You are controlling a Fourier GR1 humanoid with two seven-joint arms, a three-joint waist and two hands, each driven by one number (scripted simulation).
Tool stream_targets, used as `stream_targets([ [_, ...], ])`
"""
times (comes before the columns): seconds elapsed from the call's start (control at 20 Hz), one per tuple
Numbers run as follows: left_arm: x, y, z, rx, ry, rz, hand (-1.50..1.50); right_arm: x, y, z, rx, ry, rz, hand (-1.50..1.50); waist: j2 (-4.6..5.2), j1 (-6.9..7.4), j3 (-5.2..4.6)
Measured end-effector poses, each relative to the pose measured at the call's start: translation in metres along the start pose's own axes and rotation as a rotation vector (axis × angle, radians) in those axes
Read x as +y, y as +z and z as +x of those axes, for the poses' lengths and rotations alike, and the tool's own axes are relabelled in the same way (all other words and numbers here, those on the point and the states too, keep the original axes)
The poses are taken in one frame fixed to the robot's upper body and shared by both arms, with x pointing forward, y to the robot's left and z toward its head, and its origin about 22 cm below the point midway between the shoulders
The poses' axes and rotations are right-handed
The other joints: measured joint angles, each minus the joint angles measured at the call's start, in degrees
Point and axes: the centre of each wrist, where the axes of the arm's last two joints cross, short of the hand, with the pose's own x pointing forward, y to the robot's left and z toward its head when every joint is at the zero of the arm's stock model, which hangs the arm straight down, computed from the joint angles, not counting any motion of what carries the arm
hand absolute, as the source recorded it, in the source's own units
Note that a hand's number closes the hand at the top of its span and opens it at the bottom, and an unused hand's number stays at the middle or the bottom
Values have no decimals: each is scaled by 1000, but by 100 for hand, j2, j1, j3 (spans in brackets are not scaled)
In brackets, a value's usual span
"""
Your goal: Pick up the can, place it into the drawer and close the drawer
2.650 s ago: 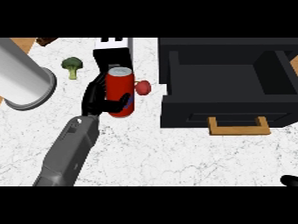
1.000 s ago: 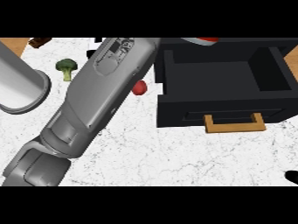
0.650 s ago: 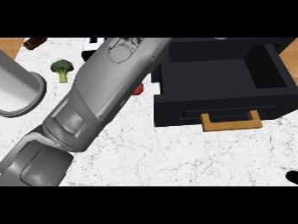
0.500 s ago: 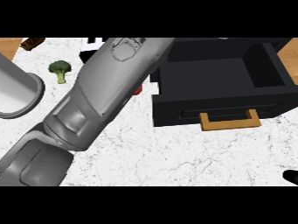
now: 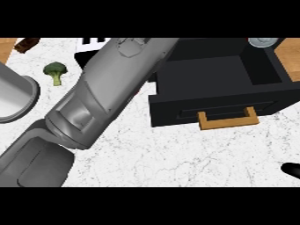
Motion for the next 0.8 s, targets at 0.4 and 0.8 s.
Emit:
stream_targets([
  [0.4, 0, -2, -4, -9, 3, 55, -150, 5, -8, 10, -50, 89, 38, -150, 26, -26, -1],
  [0.8, 0, -2, 0, 2, 75, 70, -150, 15, -26, 14, -150, 296, 122, -150, 54, 21, -4],
])
